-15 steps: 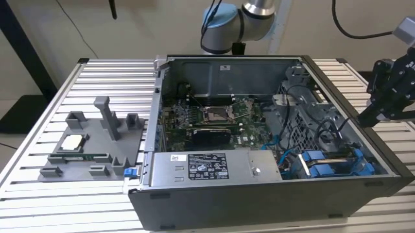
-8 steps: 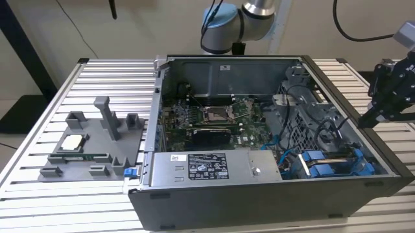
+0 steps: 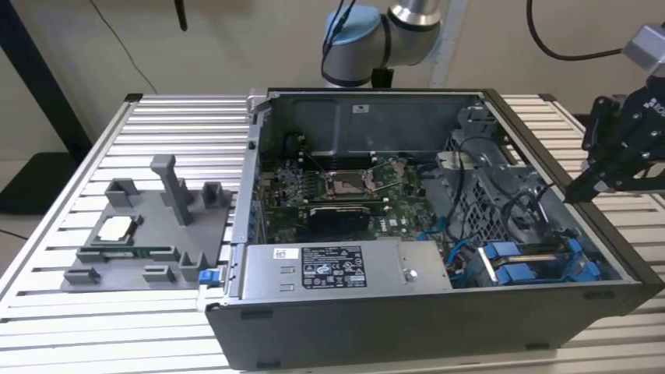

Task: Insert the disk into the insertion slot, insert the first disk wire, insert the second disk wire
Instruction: 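Insert the second disk wire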

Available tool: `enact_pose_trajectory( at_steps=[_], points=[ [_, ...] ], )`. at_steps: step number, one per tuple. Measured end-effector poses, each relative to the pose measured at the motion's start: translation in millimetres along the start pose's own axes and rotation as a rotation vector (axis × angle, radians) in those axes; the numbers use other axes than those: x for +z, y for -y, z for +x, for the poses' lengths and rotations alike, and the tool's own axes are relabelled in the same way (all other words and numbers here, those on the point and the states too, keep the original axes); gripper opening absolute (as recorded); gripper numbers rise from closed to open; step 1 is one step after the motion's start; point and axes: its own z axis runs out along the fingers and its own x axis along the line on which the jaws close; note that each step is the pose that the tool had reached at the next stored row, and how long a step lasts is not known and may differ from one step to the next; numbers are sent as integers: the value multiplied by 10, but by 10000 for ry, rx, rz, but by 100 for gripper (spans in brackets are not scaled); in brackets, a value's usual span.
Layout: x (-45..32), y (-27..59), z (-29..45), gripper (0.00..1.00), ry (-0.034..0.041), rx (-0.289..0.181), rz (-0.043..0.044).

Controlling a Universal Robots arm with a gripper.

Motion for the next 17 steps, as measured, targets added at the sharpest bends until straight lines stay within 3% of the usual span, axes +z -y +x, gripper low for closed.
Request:
enact_pose_trajectory(
  at_steps=[12, 17],
  points=[
    [40, -515, 19, 16, 30, -5, 5],
    [67, -667, 103, 16, 31, -13, 103]
  ],
)
